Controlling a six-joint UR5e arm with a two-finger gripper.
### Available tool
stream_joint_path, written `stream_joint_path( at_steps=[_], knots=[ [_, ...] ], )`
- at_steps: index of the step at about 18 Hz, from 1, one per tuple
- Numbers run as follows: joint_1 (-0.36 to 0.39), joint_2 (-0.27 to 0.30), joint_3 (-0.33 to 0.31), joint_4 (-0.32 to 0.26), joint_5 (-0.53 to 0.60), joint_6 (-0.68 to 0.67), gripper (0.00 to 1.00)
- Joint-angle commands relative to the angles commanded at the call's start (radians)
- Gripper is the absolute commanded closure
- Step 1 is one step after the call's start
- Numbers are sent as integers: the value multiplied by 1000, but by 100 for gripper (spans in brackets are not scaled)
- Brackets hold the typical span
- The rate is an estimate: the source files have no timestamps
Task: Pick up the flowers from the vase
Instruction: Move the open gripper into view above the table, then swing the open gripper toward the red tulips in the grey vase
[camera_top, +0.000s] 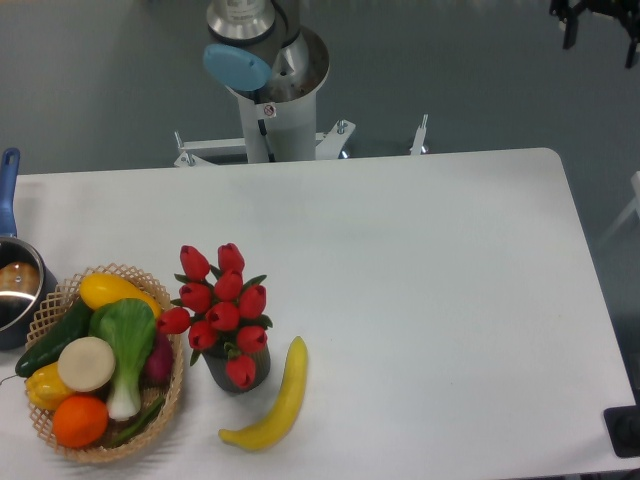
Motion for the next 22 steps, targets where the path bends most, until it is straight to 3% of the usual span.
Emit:
stream_joint_path(
  at_steps=[8, 11, 15, 19, 22],
  knots=[
    [-43, 12, -32, -14, 25, -14, 0],
    [-45, 25, -78, -5, -6, -89, 0],
    [-66, 23, -86, -3, -41, -182, 0],
    [-71, 14, -110, -3, -230, -291, 0],
    [-72, 17, -143, -2, -287, -343, 0]
  ],
)
